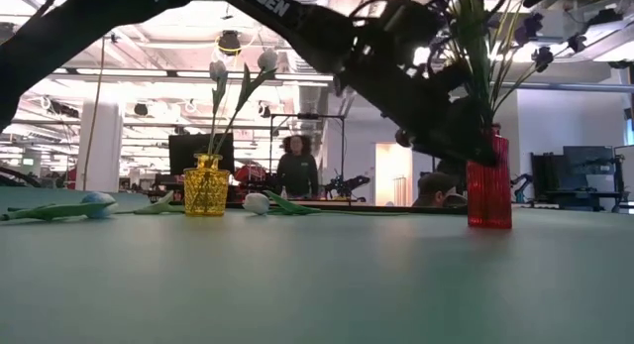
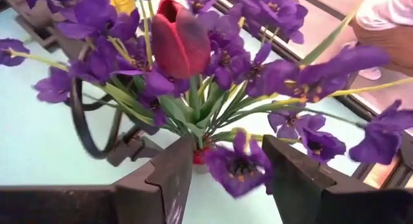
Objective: Sort flowers into vase by color
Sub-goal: Put the red flower into the red vase
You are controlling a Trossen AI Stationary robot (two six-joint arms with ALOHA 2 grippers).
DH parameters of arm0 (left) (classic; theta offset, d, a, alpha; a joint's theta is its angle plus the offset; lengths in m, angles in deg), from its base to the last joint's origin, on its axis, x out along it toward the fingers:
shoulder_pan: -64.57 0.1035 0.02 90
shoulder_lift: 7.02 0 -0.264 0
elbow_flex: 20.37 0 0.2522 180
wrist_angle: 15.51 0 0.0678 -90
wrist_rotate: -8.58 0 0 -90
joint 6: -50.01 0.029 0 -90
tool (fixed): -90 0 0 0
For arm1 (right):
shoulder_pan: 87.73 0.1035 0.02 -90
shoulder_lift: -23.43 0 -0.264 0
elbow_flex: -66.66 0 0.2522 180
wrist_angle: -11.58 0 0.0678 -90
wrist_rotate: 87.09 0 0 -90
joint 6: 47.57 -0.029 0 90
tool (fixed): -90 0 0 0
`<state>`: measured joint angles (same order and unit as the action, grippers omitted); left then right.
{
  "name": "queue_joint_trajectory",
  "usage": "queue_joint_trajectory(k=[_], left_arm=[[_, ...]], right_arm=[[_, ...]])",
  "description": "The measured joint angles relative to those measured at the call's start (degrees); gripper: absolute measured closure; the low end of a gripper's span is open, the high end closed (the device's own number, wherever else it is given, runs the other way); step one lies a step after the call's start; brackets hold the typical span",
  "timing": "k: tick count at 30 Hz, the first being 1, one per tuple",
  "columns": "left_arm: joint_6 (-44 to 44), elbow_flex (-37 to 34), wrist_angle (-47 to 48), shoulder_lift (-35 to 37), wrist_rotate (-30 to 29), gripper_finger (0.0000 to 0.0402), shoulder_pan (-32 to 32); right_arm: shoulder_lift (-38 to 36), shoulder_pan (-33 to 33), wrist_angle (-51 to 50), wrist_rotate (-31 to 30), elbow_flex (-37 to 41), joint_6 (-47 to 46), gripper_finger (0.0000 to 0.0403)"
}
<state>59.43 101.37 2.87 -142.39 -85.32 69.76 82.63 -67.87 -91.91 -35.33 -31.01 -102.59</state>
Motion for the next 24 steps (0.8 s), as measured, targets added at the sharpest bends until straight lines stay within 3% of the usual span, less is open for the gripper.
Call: queue_joint_trajectory(k=[16, 24], left_arm=[[4.3, -2.1, 9.9, 7.8, -3.9, 0.0042, -3.1], [5.0, -12.9, 9.8, 15.2, -5.5, 0.0042, -5.4]], right_arm=[[0.0, 0.0, -0.1, -0.8, 0.0, 0.1, 0.0188], [0.0, 0.0, -0.2, -0.8, 0.0, 0.9, 0.0188]])
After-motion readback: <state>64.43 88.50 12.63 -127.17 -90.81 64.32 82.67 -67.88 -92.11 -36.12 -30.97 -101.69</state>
